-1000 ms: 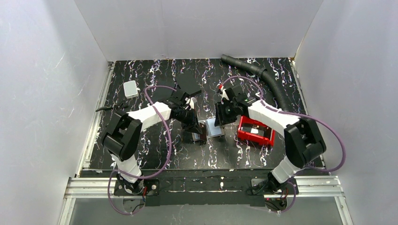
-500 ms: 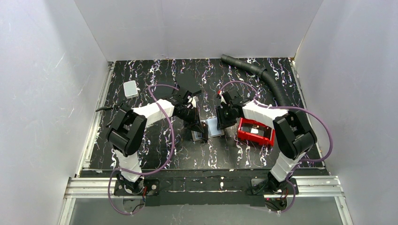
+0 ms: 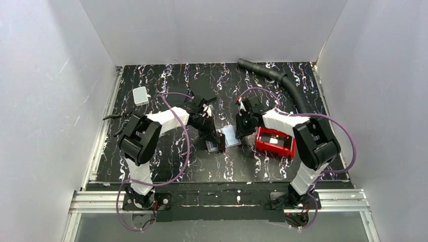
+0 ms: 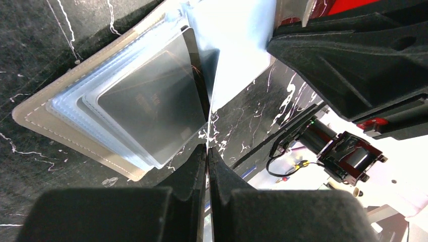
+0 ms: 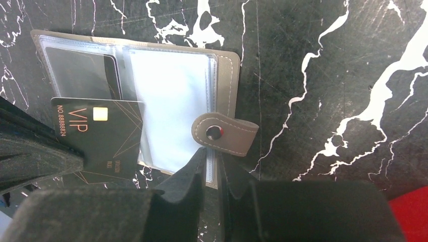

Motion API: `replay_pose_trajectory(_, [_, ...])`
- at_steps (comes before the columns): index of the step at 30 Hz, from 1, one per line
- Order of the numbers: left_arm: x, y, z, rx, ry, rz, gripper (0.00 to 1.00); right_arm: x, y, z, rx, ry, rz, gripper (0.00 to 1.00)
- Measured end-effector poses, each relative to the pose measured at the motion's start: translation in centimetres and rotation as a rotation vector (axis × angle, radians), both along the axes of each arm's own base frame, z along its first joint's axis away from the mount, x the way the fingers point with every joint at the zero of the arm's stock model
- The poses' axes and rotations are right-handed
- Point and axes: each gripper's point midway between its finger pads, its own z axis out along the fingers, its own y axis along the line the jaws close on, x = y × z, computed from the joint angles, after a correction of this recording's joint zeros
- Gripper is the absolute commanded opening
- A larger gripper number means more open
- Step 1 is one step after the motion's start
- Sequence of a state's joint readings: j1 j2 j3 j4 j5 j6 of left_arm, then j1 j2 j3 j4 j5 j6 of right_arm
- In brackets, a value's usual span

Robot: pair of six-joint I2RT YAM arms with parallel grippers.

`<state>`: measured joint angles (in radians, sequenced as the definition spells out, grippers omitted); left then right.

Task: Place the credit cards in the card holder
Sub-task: Insert the credit card into the card holder.

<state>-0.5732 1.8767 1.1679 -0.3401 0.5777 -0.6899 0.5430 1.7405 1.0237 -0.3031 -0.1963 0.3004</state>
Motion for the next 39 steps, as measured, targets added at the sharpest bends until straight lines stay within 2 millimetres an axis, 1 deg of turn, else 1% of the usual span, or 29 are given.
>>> replay_pose_trajectory(8, [0.6, -0.4, 0.0, -0.010, -0.010, 0.032, 0.00, 0.2, 0.4, 0.0, 0.025, -0.006, 0.007, 0.18])
replay_pose_trajectory(17, [0.5, -0.4, -1.4, -0.038, -0.001, 0.105, 0.00, 0.2, 0.5, -0.1, 0.042, -0.003, 0.002, 0.15])
replay_pose_trajectory(23, [1.0, -0.6, -1.0, -0.061, -0.024, 0.134, 0.00, 0.4, 0.7, -0.1, 0.064, -0.009, -0.001, 0.14])
replay_pose_trajectory(39, [1.8, 0.3, -1.4, -0.068, -0.035, 0.237, 0.00, 0.7, 1.3, -0.1, 0.102, -0.015, -0.006, 0.10])
